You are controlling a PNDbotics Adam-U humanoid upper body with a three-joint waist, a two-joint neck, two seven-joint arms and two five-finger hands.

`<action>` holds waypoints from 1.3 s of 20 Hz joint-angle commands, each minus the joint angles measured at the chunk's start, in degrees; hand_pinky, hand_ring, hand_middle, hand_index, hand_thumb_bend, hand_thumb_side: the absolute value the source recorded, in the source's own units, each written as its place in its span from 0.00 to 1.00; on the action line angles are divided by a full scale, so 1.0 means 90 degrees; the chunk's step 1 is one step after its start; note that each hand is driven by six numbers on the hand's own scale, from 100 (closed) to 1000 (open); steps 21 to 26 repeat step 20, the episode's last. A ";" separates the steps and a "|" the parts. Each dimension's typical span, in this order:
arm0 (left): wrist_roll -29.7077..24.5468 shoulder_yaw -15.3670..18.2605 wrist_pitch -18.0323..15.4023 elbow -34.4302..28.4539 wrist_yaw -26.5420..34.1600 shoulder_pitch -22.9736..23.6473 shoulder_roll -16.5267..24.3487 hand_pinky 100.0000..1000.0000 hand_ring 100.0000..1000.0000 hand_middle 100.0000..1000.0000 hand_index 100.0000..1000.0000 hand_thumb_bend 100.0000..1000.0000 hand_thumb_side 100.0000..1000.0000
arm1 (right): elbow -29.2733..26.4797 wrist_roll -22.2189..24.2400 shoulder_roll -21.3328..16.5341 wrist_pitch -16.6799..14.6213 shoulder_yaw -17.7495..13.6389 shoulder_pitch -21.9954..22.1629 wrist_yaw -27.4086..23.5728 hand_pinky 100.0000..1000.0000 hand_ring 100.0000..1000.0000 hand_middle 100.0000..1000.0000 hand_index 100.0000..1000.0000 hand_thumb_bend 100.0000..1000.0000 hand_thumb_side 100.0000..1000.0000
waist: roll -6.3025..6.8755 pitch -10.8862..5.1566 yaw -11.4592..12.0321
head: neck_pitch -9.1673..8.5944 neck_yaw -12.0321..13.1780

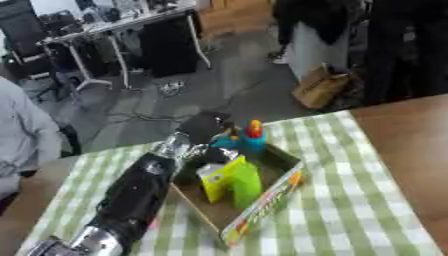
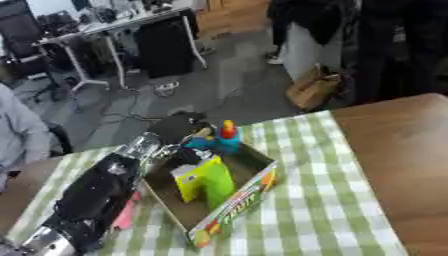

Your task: Pick up objects on the table and place them in the box.

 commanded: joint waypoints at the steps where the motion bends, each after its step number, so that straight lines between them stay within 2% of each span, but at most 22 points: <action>1: -0.0435 0.0109 -0.0175 -0.0093 0.0245 -0.0206 0.0279 1.00 1.00 1.00 1.00 0.62 1.00 | -0.0097 0.0023 -0.0041 -0.0009 -0.0007 -0.0096 -0.0047 0.80 0.88 0.80 0.93 0.00 1.00 | 0.0048 0.0026 0.0004 | -0.0070 0.0033; 5: -0.0834 0.0101 -0.0240 -0.0226 0.0486 -0.0265 0.0321 1.00 1.00 1.00 1.00 0.62 1.00 | -0.0097 0.0036 -0.0040 -0.0006 0.0004 -0.0110 -0.0055 0.80 0.88 0.80 0.93 0.00 1.00 | 0.0040 0.0017 0.0014 | -0.0051 0.0045; 12: -0.0990 0.0069 -0.0273 -0.0302 0.0654 -0.0310 0.0345 1.00 1.00 1.00 1.00 0.60 1.00 | -0.0097 0.0029 -0.0026 -0.0002 -0.0004 -0.0107 -0.0071 0.80 0.88 0.80 0.93 0.00 1.00 | 0.0001 -0.0019 0.0043 | -0.0049 0.0035; 17: -0.1009 0.0101 -0.0281 -0.0410 0.1004 -0.0359 0.0455 1.00 1.00 1.00 1.00 0.51 1.00 | -0.0097 -0.0003 -0.0036 -0.0002 -0.0032 -0.0065 -0.0071 0.80 0.88 0.80 0.93 0.00 1.00 | -0.0062 -0.0069 0.0099 | -0.0028 -0.0014; 18: -0.1027 0.0102 -0.0324 -0.0478 0.1188 -0.0385 0.0510 1.00 1.00 1.00 1.00 0.42 1.00 | -0.0097 -0.0015 -0.0049 0.0004 -0.0045 -0.0027 -0.0064 0.80 0.88 0.80 0.93 0.00 1.00 | -0.0084 -0.0107 0.0141 | 0.0013 -0.0047; 20: -0.1099 0.0053 -0.0432 -0.0674 0.1643 -0.0425 0.0633 1.00 1.00 1.00 1.00 0.36 1.00 | -0.0097 -0.0036 -0.0070 0.0010 -0.0059 0.0038 -0.0059 0.80 0.88 0.80 0.93 0.00 1.00 | -0.0109 -0.0166 0.0216 | 0.0071 -0.0091; 26: -0.1099 0.0053 -0.0432 -0.0674 0.1643 -0.0425 0.0633 1.00 1.00 1.00 1.00 0.36 1.00 | -0.0097 -0.0036 -0.0070 0.0010 -0.0059 0.0038 -0.0059 0.80 0.88 0.80 0.93 0.00 1.00 | -0.0109 -0.0166 0.0216 | 0.0071 -0.0091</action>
